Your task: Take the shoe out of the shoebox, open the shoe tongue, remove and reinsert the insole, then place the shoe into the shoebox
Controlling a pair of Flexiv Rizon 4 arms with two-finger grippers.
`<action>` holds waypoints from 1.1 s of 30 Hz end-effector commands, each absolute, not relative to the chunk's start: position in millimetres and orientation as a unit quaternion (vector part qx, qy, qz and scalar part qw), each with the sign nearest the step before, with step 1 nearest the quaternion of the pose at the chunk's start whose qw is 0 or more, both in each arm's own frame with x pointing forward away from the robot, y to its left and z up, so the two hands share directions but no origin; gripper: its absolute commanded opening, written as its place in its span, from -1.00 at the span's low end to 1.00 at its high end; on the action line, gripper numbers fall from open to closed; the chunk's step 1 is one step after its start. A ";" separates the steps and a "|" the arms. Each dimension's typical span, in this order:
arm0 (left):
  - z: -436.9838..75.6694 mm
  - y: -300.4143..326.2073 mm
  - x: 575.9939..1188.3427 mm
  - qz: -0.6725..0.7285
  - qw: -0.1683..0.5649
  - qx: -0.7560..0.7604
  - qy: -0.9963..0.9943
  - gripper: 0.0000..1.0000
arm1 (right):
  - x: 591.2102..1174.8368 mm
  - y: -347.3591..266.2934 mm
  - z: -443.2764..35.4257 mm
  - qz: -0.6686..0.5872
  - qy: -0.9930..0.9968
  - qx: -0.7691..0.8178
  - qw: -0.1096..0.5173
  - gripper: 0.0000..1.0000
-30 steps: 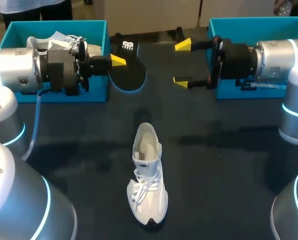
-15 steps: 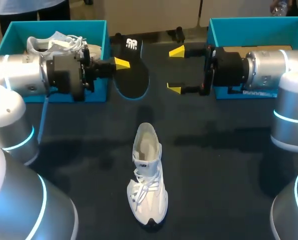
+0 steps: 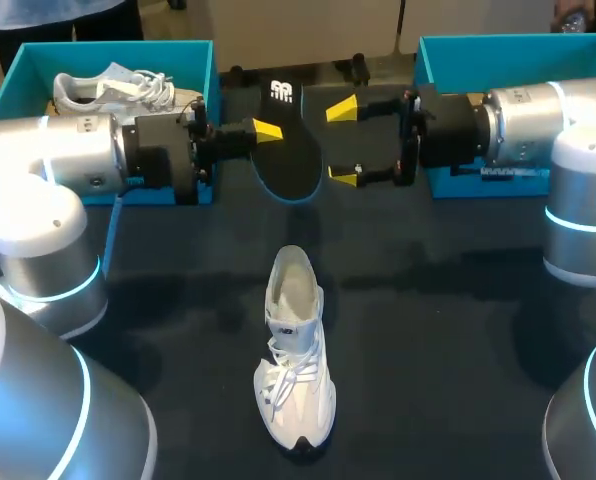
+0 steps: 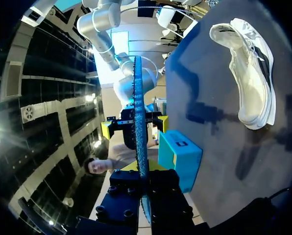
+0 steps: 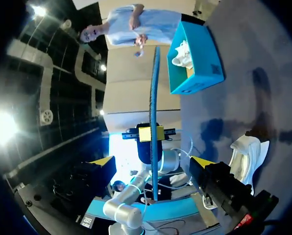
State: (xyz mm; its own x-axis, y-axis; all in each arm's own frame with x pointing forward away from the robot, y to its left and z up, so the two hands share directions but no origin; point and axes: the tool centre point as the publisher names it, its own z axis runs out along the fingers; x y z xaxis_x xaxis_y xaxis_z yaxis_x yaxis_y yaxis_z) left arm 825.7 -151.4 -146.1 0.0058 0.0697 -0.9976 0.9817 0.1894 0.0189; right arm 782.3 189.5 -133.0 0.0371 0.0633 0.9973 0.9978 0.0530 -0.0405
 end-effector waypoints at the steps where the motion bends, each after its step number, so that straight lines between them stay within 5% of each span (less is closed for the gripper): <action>1: -147.2 -154.8 829.4 -0.430 0.529 0.472 0.559 -1.00 | 792.6 198.5 -133.7 -0.443 -0.545 -0.497 0.509 1.00; 3: -147.4 -155.1 829.7 -0.425 0.531 0.474 0.560 -1.00 | 792.6 201.1 -134.2 -0.440 -0.554 -0.492 0.508 0.95; 6: -147.1 -155.3 830.2 -0.416 0.539 0.477 0.556 -1.00 | 791.6 204.5 -136.8 -0.440 -0.559 -0.487 0.507 0.47; 13: -148.0 -157.8 832.0 -0.412 0.543 0.479 0.553 -1.00 | 794.4 213.2 -139.0 -0.425 -0.566 -0.490 0.508 -0.06; 33: -147.4 -159.9 836.2 -0.405 0.546 0.480 0.554 -1.00 | 785.9 224.3 -140.6 -0.428 -0.581 -0.472 0.506 -0.15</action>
State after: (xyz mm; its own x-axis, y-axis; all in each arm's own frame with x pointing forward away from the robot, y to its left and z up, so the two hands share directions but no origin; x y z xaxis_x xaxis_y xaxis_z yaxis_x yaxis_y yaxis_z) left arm 834.4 -156.5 -146.6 0.0563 0.0866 -0.9947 0.9749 0.2100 0.0735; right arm 786.1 221.7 -138.5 -0.0389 0.1184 0.9922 0.9819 0.1888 0.0160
